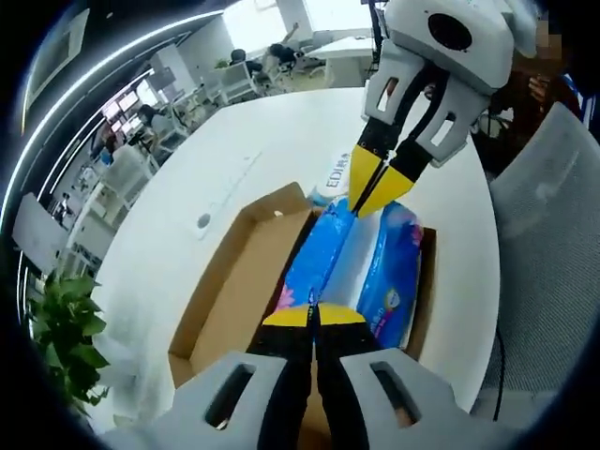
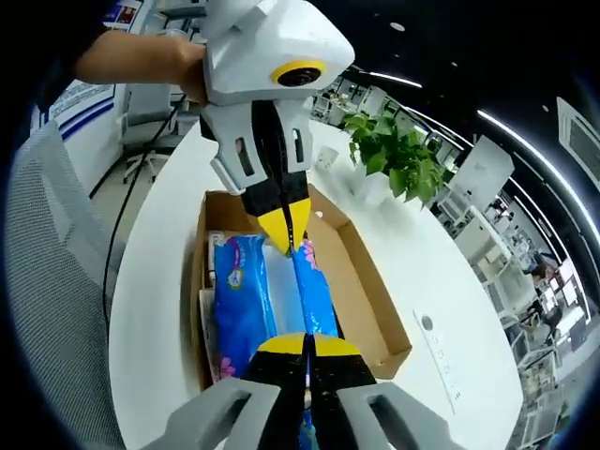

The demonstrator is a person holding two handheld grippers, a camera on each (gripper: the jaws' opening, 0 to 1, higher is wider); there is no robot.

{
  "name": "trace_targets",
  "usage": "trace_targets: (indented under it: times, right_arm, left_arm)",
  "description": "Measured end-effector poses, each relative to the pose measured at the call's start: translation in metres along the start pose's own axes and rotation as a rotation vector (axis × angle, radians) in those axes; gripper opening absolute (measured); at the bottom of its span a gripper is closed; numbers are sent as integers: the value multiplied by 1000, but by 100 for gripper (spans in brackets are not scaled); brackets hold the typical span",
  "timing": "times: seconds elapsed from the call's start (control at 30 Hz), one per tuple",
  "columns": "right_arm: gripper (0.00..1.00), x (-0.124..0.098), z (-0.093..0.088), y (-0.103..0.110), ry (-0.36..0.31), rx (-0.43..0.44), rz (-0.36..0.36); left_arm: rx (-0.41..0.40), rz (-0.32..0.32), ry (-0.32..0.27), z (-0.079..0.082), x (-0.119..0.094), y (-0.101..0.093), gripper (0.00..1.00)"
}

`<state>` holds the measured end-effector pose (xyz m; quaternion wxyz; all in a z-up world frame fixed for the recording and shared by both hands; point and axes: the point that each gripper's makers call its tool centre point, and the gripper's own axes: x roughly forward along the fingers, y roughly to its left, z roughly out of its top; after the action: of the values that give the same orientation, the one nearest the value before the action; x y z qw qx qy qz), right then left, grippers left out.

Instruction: Operate the shoe box by opening the lid, removing the specified soft item, and placing it in the target area until the item is outside and the box remains undamaged.

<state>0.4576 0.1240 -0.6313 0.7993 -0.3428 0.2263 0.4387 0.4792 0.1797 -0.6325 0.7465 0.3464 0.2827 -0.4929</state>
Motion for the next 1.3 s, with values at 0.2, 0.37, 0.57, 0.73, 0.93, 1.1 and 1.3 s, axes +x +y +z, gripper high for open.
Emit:
trace_targets:
  times: [0.2,0.37,0.57,0.73,0.93,1.1,1.3]
  right_arm:
    - [0,-21,2,-1,1,8,-1]
    - [0,-43,-1,-2,11,10,3]
    - [0,-64,-11,-3,23,1,6]
    - [0,-78,-22,-7,31,1,-1]
    - [0,-93,-40,-8,47,-2,6]
    - [0,-104,-56,-13,61,-1,5]
    - [0,-117,-77,-21,80,1,-9]
  left_arm:
    - [6,-7,-7,20,-11,-7,0]
    - [30,-9,-3,38,-15,-17,0]
    - [28,-16,-3,59,-16,-28,0]
    - [31,-24,1,75,-12,-38,0]
    - [37,-28,3,94,-4,-47,0]
    - [37,-38,3,111,8,-57,0]
    - [47,-49,1,127,23,-67,0]
